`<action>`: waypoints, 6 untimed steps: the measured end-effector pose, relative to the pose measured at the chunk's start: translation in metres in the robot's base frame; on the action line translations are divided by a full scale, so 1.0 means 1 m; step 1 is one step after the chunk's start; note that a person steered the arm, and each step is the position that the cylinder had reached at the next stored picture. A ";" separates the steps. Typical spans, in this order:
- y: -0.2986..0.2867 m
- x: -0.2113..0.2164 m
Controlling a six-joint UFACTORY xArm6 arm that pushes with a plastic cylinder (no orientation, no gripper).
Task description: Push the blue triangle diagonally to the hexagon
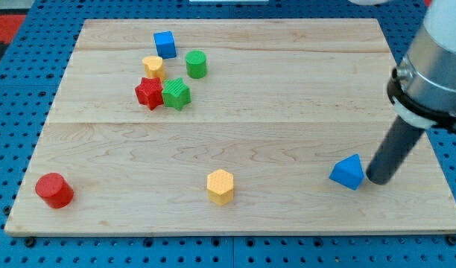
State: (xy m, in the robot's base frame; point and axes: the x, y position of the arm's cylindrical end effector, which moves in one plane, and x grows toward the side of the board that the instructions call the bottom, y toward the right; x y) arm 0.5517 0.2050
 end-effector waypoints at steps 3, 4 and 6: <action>-0.148 0.014; -0.049 0.003; -0.213 -0.017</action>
